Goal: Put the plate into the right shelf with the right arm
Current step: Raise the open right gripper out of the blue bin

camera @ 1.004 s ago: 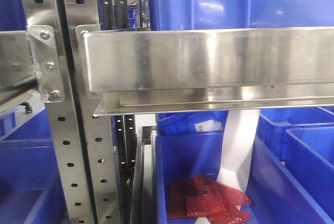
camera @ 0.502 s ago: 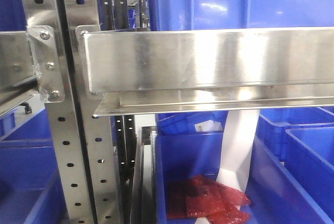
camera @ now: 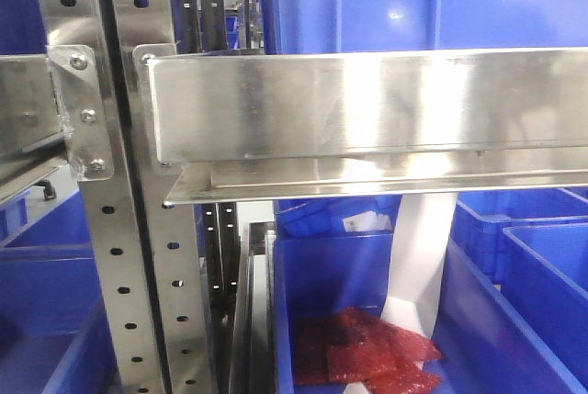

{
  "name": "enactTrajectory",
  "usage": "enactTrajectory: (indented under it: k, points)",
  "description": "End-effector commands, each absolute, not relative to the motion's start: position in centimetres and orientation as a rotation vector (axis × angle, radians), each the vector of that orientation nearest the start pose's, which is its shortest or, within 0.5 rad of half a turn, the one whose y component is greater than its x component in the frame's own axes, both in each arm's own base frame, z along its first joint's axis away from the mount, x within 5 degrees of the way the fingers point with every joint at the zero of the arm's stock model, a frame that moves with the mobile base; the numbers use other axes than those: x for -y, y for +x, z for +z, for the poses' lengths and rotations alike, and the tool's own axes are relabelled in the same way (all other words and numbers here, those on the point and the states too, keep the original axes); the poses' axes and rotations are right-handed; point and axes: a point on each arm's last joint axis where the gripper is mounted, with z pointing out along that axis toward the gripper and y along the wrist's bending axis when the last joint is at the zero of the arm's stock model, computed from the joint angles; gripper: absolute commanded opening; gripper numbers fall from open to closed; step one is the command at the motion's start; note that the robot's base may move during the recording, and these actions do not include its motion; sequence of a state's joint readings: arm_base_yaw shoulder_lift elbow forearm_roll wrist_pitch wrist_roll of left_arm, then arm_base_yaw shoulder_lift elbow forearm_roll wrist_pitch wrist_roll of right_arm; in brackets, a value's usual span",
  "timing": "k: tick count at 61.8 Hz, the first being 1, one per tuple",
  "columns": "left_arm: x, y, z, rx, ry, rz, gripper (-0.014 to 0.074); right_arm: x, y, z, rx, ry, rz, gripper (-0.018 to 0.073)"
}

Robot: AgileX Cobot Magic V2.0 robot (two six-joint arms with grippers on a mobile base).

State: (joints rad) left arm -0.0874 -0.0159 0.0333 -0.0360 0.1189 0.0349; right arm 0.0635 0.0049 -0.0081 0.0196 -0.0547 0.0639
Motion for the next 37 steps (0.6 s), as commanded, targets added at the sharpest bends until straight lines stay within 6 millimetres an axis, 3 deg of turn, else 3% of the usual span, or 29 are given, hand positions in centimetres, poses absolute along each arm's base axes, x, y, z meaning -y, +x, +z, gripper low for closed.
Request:
enactTrajectory:
  k: [1,37]
  points:
    - [0.5,5.6,19.7,-1.534,0.065,-0.084,-0.0047,-0.3,5.2,22.8,-1.289,0.015,0.112,0.0057]
    - [0.5,5.6,19.7,-1.534,0.065,-0.084,-0.0047,-0.4,5.4,21.4,-1.408,0.007,0.118,0.0056]
